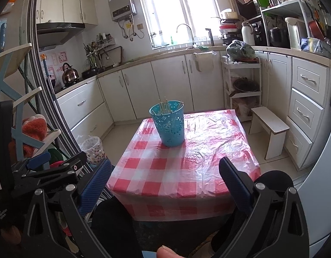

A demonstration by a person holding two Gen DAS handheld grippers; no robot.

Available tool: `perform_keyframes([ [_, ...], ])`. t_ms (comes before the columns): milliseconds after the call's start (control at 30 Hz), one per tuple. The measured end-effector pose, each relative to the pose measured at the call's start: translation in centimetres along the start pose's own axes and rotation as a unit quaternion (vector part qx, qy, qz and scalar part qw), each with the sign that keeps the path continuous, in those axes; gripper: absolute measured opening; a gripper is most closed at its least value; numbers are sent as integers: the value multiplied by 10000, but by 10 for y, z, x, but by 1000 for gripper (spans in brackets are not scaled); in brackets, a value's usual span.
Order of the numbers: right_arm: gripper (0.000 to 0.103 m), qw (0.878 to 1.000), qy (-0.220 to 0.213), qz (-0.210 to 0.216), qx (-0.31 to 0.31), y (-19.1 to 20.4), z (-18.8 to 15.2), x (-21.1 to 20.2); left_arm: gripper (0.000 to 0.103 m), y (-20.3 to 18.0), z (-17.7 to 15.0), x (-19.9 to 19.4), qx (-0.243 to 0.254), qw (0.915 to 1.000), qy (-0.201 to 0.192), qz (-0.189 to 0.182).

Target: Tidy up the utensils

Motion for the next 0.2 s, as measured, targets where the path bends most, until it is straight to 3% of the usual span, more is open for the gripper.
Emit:
perform_keyframes([
  [200, 96, 9998, 186, -7, 20, -3, 1, 20, 95, 1, 1, 23, -84, 9998, 185, 13],
])
Point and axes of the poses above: each gripper's, at about its wrist camera, not at the fingertips, and x roughly the way its jaws point, y to its left, z to its top, the point moved 7 cm from there along x, roughly the way its jaws point, and after that the axes turned 7 degrees about -x, right-handed, at the moved point
